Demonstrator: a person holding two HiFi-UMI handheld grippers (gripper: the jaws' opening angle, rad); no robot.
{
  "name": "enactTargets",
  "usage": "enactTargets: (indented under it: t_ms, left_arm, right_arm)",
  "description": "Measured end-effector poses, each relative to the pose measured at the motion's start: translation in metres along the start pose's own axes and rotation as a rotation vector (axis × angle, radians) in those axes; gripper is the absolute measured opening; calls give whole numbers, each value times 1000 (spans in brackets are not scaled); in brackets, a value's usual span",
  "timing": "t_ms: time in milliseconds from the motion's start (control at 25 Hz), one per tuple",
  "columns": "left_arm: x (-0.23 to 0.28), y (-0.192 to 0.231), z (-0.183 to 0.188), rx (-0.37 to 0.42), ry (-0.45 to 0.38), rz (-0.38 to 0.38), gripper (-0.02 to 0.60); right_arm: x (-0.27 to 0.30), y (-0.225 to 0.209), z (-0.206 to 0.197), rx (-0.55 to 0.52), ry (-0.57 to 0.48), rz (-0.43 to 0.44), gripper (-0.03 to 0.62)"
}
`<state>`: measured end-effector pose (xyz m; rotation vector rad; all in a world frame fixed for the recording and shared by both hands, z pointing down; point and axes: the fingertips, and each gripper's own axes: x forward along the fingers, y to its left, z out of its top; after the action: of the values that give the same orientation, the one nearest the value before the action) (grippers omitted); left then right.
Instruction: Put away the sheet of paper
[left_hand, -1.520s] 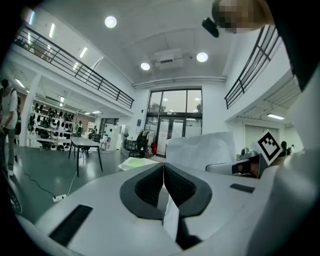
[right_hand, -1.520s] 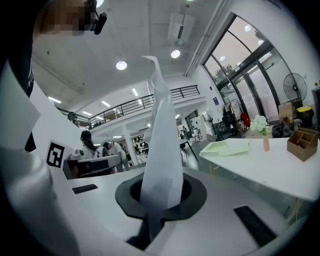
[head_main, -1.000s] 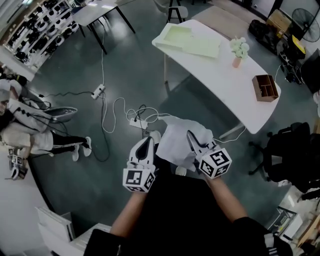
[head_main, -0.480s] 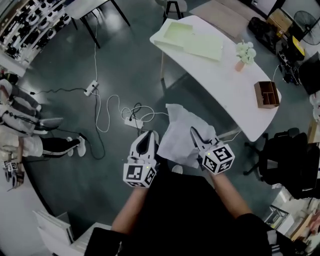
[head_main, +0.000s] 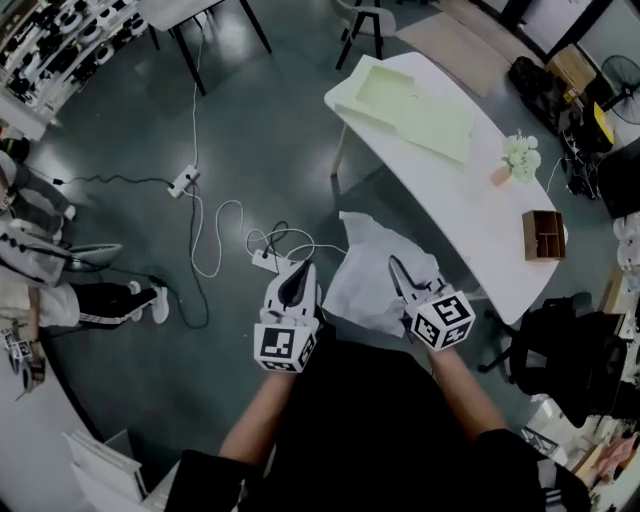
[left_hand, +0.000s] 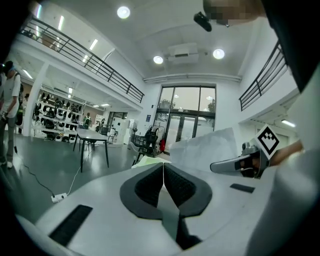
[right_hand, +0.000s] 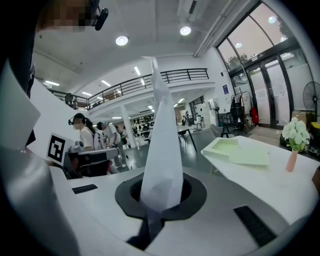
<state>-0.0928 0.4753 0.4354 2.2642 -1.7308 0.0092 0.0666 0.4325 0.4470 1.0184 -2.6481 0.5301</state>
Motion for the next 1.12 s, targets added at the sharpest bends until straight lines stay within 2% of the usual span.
enactTargets:
  t_ms: [320, 440, 640, 920, 1120]
  left_arm:
    - [38, 81, 25, 5, -17, -27, 5]
    - [49, 101, 39, -29, -56, -55, 5]
    - [63, 128, 49, -41, -85, -47, 5]
    - [81, 155, 47, -71, -49, -64, 5]
    - [93, 165, 45, -106, -8, -32, 5]
  right_arm:
    - [76, -9, 36, 6, -7, -54, -2]
    - [97, -16, 47, -19, 7, -76, -2]
    - [120, -31, 71, -59, -6, -125, -2]
    - [132, -42, 75, -53, 12, -186, -2]
    - [133, -56, 66, 43, -38, -193, -2]
